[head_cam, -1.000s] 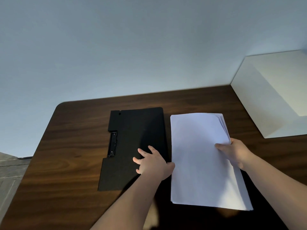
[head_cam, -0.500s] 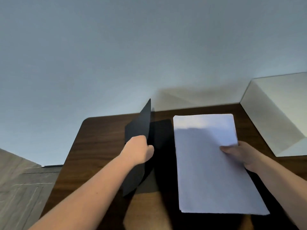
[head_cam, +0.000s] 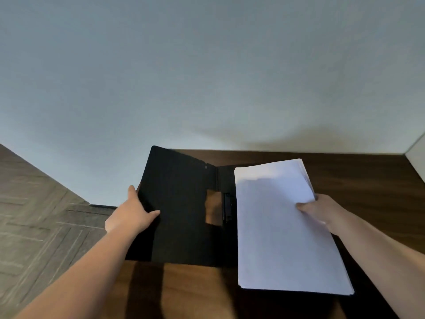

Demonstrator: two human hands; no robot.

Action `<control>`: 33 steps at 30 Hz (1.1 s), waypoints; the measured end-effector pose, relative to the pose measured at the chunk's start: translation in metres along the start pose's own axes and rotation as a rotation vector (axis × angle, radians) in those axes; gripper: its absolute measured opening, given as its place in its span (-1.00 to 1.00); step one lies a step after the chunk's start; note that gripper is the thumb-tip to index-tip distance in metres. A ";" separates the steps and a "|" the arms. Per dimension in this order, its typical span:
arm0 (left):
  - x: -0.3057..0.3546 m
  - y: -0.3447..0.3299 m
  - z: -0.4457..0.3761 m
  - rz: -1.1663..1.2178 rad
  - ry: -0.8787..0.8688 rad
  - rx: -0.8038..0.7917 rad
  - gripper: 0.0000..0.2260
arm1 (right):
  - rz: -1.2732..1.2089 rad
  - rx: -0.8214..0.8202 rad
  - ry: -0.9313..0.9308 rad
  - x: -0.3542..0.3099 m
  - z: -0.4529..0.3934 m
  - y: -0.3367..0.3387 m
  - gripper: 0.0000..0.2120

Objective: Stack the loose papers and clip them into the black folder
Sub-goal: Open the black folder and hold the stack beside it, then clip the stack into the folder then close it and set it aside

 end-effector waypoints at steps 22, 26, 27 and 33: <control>0.202 -0.112 -0.013 0.300 -0.317 -0.067 -0.59 | 0.037 0.047 0.009 -0.009 -0.061 -0.016 -0.63; 0.200 -0.109 -0.013 0.262 -0.321 -0.053 -0.73 | 0.053 0.039 0.009 -0.007 -0.058 -0.017 -0.65; 0.199 -0.108 -0.013 0.234 -0.326 -0.052 -0.72 | 0.054 0.036 0.009 -0.006 -0.056 -0.017 -0.66; 0.199 -0.107 -0.005 0.181 -0.376 -0.083 -0.62 | 0.131 0.027 0.035 -0.006 -0.053 -0.022 -0.70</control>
Point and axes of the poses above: each hand's wrist, its own z-axis away from the middle knuckle, its own y-axis out of the back of the hand, x = y × z, the point moved 7 cm from there along -z, towards the middle knuckle, and after that the axes turned 13 degrees about -z, right-handed, at the moved point
